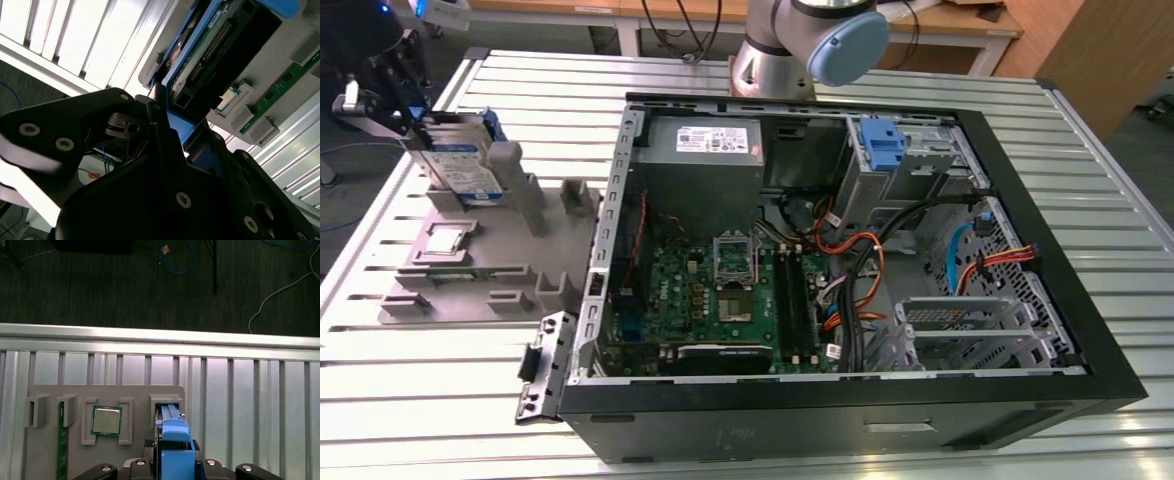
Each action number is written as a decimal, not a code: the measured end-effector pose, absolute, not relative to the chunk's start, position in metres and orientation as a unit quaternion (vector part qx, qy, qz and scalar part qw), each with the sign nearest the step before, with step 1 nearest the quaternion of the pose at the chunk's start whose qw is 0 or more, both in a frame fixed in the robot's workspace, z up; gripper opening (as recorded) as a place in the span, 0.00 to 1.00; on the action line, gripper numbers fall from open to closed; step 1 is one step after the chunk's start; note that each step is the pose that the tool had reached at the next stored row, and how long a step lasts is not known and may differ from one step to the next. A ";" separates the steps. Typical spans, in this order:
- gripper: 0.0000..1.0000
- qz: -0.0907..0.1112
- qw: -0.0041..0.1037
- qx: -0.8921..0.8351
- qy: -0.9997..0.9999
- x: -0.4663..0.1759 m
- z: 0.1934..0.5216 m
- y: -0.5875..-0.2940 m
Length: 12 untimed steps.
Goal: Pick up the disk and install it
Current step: 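Pick up the disk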
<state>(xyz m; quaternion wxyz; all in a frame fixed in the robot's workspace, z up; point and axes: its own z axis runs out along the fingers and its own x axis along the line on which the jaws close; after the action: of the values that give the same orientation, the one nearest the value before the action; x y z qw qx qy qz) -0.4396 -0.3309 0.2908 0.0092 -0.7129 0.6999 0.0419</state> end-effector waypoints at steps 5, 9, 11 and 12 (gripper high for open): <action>0.36 0.042 0.010 -0.698 0.715 -0.440 0.291 -0.331; 0.36 0.042 0.010 -0.696 0.716 -0.440 0.290 -0.331; 0.36 0.042 0.010 -0.696 0.717 -0.440 0.291 -0.331; 0.36 0.042 0.010 -0.696 0.717 -0.440 0.290 -0.331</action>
<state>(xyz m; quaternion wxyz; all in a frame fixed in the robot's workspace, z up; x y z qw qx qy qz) -0.4396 -0.3309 0.2905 0.0103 -0.6960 0.7168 0.0416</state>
